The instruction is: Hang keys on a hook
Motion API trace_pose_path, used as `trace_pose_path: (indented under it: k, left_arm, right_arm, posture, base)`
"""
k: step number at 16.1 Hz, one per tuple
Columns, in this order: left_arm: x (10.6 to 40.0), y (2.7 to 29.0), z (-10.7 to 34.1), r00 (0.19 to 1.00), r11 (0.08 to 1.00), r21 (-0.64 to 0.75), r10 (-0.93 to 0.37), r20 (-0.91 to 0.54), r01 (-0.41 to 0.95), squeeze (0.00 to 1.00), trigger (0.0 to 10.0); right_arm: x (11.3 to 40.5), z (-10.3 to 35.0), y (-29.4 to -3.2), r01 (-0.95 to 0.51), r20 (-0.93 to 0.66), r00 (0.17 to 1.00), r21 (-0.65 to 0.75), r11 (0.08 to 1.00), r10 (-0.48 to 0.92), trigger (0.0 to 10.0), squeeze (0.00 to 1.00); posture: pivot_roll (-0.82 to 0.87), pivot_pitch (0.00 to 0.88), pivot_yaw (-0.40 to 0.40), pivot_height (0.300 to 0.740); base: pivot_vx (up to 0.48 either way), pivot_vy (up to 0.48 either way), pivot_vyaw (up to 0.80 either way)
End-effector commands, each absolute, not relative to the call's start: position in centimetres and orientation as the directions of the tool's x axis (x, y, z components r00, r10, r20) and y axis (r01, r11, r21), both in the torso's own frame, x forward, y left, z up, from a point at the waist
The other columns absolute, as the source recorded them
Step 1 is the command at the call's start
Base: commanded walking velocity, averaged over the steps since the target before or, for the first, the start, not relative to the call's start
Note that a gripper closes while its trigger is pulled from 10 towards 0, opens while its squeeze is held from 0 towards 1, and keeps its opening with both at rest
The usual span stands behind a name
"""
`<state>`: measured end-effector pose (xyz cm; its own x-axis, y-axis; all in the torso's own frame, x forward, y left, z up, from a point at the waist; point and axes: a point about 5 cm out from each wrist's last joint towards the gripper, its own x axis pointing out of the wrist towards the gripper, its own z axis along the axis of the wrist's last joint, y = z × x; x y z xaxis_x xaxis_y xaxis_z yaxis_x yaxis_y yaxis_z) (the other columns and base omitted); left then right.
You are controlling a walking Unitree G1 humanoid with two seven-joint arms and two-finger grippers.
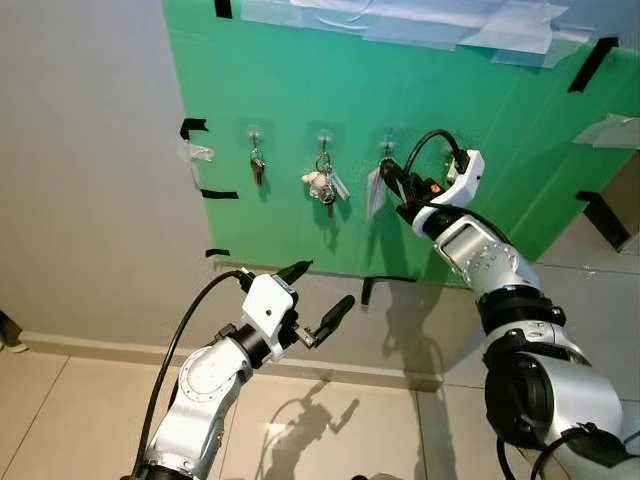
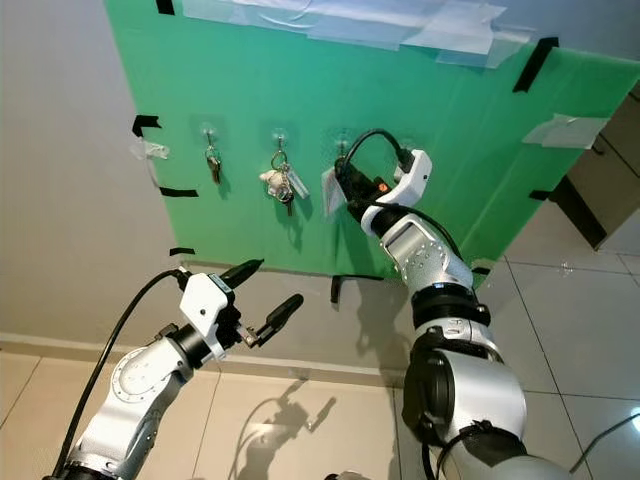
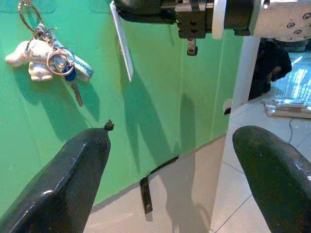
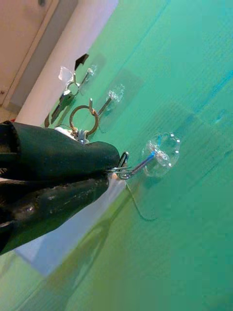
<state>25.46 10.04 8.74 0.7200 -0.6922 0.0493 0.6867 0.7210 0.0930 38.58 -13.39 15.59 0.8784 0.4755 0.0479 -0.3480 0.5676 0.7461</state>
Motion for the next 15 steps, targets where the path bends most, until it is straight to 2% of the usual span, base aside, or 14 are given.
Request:
trace_pose_path:
  k: [1, 3, 6, 8, 10, 11, 12, 15]
  left_arm:
    - [25.6, 9.9, 8.8, 0.716, 0.716, 0.105, -0.697, 0.044, 0.69, 0.0, 10.0]
    - [25.6, 9.9, 8.8, 0.717, 0.717, 0.105, -0.695, 0.043, 0.689, 0.0, 10.0]
    - [25.7, 9.8, 8.7, 0.716, 0.715, 0.105, -0.697, 0.039, 0.691, 0.0, 10.0]
    - [25.8, 9.8, 8.6, 0.716, 0.715, 0.105, -0.698, 0.036, 0.691, 0.0, 10.0]
    - [25.9, 9.8, 8.6, 0.726, 0.724, 0.111, -0.687, 0.027, 0.681, 0.0, 10.0]
    - [25.9, 9.8, 8.5, 0.73, 0.729, 0.082, -0.683, 0.027, 0.679, 0.0, 10.0]
    - [26.0, 9.8, 8.5, 0.733, 0.734, 0.057, -0.679, 0.028, 0.677, 0.0, 10.0]
    - [26.4, 9.8, 8.5, 0.742, 0.742, 0.069, -0.67, 0.025, 0.667, 0.0, 10.0]
  right_arm:
    - [38.8, 16.1, -13.6, -0.344, 0.057, 0.882, 0.755, 0.558, 0.467, 10.0, 0.0]
    - [38.7, 15.8, -13.7, -0.332, 0.048, 0.883, 0.766, 0.55, 0.467, 10.0, 0.0]
    - [38.9, 15.8, -14.3, -0.25, 0.046, 0.902, 0.867, 0.432, 0.43, 10.0, 0.0]
    - [38.9, 15.0, -14.6, -0.195, -0.004, 0.918, 0.867, 0.459, 0.397, 10.0, 0.0]
    - [38.7, 13.9, -14.6, -0.151, -0.079, 0.926, 0.82, 0.553, 0.369, 10.0, 0.0]
    - [38.7, 13.8, -14.6, -0.159, -0.085, 0.926, 0.796, 0.584, 0.367, 10.0, 0.89]
    - [38.5, 13.8, -14.0, -0.206, -0.079, 0.911, 0.762, 0.614, 0.405, 10.0, 1.0]
    - [38.3, 13.3, -13.2, -0.218, -0.105, 0.894, 0.749, 0.626, 0.437, 10.0, 1.0]
  posture:
    - [0.12, 0.0, -0.058, 0.74]
    - [0.12, 0.0, -0.057, 0.74]
    - [0.12, 0.0, -0.056, 0.74]
    - [0.12, 0.0, -0.057, 0.74]
    - [0.12, 0.0, -0.058, 0.74]
    - [0.12, 0.0, -0.058, 0.74]
    - [0.12, 0.0, -0.058, 0.74]
    - [0.11, 0.0, -0.06, 0.74]
  base:
    - [0.0, 0.0, 0.0]
    - [0.0, 0.0, 0.0]
    - [0.0, 0.0, 0.0]
    - [0.0, 0.0, 0.0]
    - [0.0, 0.0, 0.0]
    - [0.0, 0.0, 0.0]
    - [0.0, 0.0, 0.0]
    - [0.0, 0.0, 0.0]
